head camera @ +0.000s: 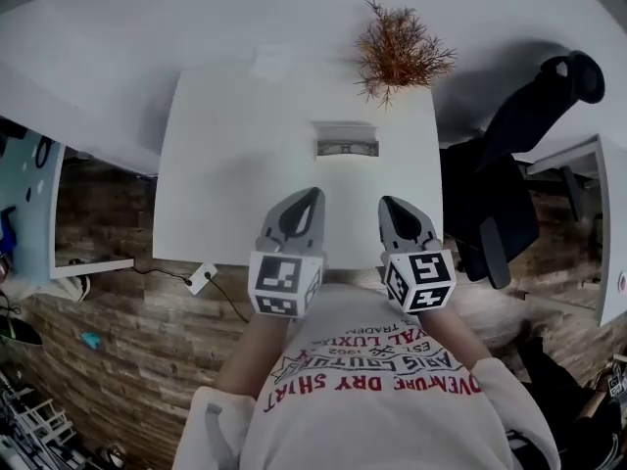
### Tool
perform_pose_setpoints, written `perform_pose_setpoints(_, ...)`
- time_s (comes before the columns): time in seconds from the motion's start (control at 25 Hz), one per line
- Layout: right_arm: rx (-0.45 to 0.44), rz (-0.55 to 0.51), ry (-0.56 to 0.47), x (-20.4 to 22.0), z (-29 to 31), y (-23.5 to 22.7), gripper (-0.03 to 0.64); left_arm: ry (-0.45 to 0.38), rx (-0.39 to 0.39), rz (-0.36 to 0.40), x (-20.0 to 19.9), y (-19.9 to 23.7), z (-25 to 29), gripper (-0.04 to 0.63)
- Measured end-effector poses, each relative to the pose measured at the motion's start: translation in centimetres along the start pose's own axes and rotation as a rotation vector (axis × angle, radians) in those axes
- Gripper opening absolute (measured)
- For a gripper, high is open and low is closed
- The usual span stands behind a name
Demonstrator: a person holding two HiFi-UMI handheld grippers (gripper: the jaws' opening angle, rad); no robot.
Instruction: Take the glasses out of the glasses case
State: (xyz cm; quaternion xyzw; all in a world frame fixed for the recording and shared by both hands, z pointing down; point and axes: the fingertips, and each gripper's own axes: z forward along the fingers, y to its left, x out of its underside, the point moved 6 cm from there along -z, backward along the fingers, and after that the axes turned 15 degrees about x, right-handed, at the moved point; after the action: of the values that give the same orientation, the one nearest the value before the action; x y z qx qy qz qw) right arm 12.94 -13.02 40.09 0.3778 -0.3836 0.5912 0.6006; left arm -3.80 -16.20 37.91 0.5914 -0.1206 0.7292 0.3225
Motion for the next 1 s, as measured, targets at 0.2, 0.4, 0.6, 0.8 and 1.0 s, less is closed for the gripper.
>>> perform_pose_setpoints(0.2, 0.076, 0.001, 0.07, -1.3, 4.8, 1.6, 0.012, 0.029, 0.047, -0.036, -0.2, 5.6, 1.4, 0.008)
perform_pose_setpoints(0.4, 0.1, 0.01, 0.117, -2.2, 7.8, 2.7, 0.012, 0.05, 0.078, -0.086, 0.0, 8.8, 2.2, 0.008)
perform_pose_setpoints(0.6, 0.109, -0.084, 0.163, -1.9, 10.5, 3.4, 0.012, 0.069, 0.073, -0.137, 0.6, 11.1, 3.2, 0.008)
perform_pose_setpoints(0.8, -0.024, -0.177, 0.269, -0.7, 14.0, 3.7, 0.014, 0.094, 0.046, -0.188, 1.7, 12.4, 4.5, 0.008)
perform_pose_setpoints(1.0, -0.164, -0.389, 0.334, 0.9, 17.3, 4.4, 0.086, 0.133, 0.035, -0.226, 3.2, 12.7, 5.4, 0.008)
